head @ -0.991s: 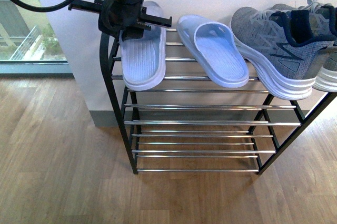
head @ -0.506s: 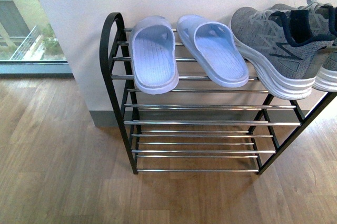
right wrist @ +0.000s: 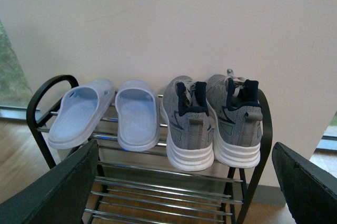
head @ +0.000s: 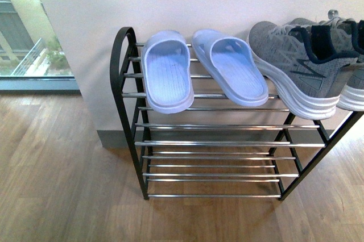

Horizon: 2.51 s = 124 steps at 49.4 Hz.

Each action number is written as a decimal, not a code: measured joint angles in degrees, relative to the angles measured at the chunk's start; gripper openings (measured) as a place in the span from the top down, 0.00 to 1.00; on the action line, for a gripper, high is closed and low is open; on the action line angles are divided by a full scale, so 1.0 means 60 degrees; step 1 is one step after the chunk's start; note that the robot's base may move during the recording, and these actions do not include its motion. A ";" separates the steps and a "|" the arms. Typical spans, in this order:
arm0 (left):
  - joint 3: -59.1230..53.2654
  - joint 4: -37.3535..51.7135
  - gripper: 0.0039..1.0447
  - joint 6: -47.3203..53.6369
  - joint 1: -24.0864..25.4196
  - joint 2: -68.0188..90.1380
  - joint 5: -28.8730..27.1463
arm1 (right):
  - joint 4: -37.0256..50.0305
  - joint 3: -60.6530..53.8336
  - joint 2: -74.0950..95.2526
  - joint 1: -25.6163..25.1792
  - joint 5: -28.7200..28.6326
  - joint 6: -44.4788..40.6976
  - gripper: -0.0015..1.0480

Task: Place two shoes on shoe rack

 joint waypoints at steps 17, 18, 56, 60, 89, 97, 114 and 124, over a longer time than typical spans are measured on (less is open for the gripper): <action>-0.1807 -0.0488 0.99 0.0029 0.1100 -0.2412 0.1042 | 0.0000 0.0000 0.0000 0.0000 0.0000 0.0000 0.09; -0.1854 -0.0539 0.99 0.0029 0.1137 -0.2514 0.1082 | 0.0000 0.0000 0.0000 0.0000 0.0000 0.0000 0.09; -0.2951 -0.3209 0.99 0.0055 0.2164 -0.6441 0.2120 | 0.0000 0.0000 0.0004 0.0000 0.0000 0.0000 0.09; -0.2951 -0.3523 0.99 0.0055 0.2164 -0.6779 0.2120 | 0.0000 0.0000 0.0000 0.0000 0.0000 0.0000 0.09; -0.2951 -0.5370 0.99 0.0055 0.2164 -0.8648 0.2116 | 0.0000 0.0000 0.0004 0.0000 0.0000 0.0000 0.09; -0.2951 -0.6415 0.99 0.0055 0.2164 -0.9460 0.2116 | 0.0000 0.0000 0.0000 0.0000 0.0000 0.0000 0.09; -0.2951 -0.7271 0.79 0.0055 0.2178 -1.0386 0.2116 | 0.0000 0.0000 0.0000 0.0000 0.0000 0.0000 0.09; -0.2951 -0.7271 0.43 0.0055 0.2178 -1.0389 0.2116 | 0.0000 0.0000 0.0004 0.0000 0.0000 0.0004 0.09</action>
